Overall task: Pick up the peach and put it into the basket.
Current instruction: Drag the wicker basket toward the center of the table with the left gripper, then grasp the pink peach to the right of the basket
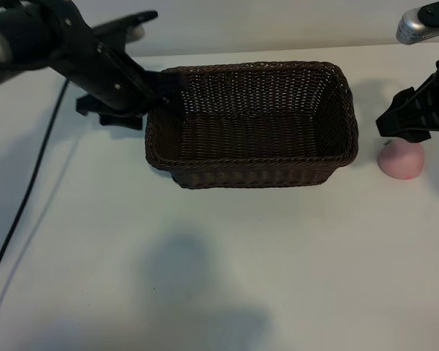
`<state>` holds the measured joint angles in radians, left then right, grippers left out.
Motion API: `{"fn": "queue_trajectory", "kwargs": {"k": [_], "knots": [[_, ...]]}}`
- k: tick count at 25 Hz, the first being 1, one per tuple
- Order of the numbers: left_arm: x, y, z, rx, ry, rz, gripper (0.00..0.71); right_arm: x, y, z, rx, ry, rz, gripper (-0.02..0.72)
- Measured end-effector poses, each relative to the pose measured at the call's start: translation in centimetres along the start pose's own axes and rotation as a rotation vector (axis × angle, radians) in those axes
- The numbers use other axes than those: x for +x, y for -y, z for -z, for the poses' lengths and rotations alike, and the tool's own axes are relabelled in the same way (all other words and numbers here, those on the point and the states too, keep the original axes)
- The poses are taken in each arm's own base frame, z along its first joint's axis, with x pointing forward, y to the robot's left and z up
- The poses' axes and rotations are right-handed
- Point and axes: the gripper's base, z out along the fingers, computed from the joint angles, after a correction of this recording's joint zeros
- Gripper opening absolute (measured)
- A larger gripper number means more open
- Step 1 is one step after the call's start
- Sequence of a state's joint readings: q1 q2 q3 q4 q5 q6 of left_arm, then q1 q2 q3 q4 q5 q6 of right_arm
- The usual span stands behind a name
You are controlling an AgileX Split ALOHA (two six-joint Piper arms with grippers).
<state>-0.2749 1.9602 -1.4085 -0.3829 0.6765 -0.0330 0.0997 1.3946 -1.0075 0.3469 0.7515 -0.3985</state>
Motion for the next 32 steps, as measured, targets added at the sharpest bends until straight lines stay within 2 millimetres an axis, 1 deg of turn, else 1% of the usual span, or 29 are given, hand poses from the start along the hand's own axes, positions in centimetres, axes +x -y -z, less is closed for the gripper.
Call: {"fn": "queue_trajectory", "kwargs": {"k": [8,11,14,17,20,23,25,28,30,32], "knots": [[0.5,1.2,7.2,-0.049,0.101,-0.123,0.684,0.1,0.0,0.0,-0.003,-0.008,0.000,0.593],[0.9,0.7,9.7,-0.094,0.125,-0.157,0.677,0.1,0.0,0.0,-0.004,-0.010,0.000,0.593],[1.3,-1.1,12.5,-0.160,0.127,-0.182,0.671,0.1,0.0,0.0,-0.005,-0.013,0.000,0.593],[2.0,-3.6,16.1,-0.213,0.146,-0.176,0.663,0.1,-0.1,0.0,-0.006,-0.015,0.000,0.593],[3.0,-6.8,19.9,-0.271,0.182,-0.120,0.651,0.1,-0.1,0.0,-0.006,-0.015,0.000,0.593],[4.3,-8.9,23.2,-0.312,0.243,-0.057,0.635,0.1,-0.1,0.0,-0.007,-0.016,0.000,0.593],[5.2,-8.9,24.9,-0.307,0.282,-0.042,0.625,0.1,-0.1,0.0,-0.007,-0.016,0.000,0.593],[6.9,-7.5,26.9,-0.258,0.324,-0.068,0.611,0.2,-0.1,0.0,-0.007,-0.018,0.000,0.593],[8.7,-6.2,28.9,-0.241,0.375,-0.097,0.595,0.2,-0.1,0.0,-0.008,-0.019,0.000,0.593],[11.1,-4.9,31.4,-0.250,0.460,-0.126,0.584,0.2,-0.1,0.0,-0.009,-0.021,0.000,0.593]]}}
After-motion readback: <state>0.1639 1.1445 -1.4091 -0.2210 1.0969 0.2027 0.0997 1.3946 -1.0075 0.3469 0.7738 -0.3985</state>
